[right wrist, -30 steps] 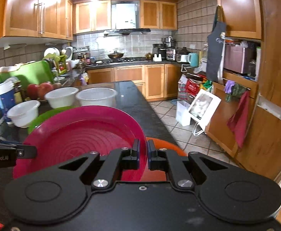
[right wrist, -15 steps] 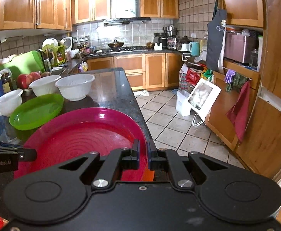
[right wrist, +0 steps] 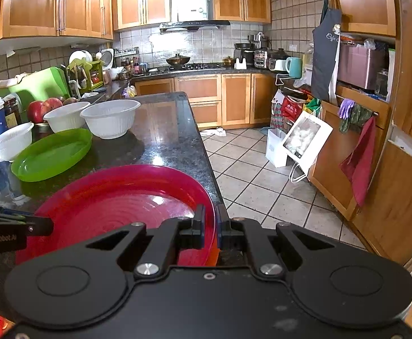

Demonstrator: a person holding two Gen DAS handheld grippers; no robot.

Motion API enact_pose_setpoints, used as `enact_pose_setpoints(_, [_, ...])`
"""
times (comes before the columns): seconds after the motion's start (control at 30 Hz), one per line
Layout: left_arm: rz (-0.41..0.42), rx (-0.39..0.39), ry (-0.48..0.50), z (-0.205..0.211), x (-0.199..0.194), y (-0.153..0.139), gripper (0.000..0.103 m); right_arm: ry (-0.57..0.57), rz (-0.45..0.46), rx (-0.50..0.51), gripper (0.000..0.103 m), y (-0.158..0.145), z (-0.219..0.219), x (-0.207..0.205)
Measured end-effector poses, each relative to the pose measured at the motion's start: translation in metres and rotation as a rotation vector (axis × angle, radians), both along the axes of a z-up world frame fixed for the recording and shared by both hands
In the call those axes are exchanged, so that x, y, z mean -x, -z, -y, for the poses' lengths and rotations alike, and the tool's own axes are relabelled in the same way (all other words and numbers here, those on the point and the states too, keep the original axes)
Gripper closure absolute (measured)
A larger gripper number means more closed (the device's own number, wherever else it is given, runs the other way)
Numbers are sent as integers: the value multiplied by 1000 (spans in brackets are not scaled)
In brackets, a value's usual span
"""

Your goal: Organize plates and bowls

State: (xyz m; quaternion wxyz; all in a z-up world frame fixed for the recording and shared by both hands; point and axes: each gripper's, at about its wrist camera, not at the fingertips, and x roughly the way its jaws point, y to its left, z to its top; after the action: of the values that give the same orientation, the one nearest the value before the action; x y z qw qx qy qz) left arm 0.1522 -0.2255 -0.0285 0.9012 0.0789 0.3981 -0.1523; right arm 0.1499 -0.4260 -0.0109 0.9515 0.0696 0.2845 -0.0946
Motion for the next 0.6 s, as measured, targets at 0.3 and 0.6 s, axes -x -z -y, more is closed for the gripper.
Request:
enact_pose_setpoints(0.3, [28, -22, -5, 5, 5, 3, 78, -9, -13, 1, 89, 4, 0, -1])
enact_pose_setpoints(0.6, [33, 5, -11, 0, 6, -1, 68, -22, -14, -20, 76, 6, -2, -3])
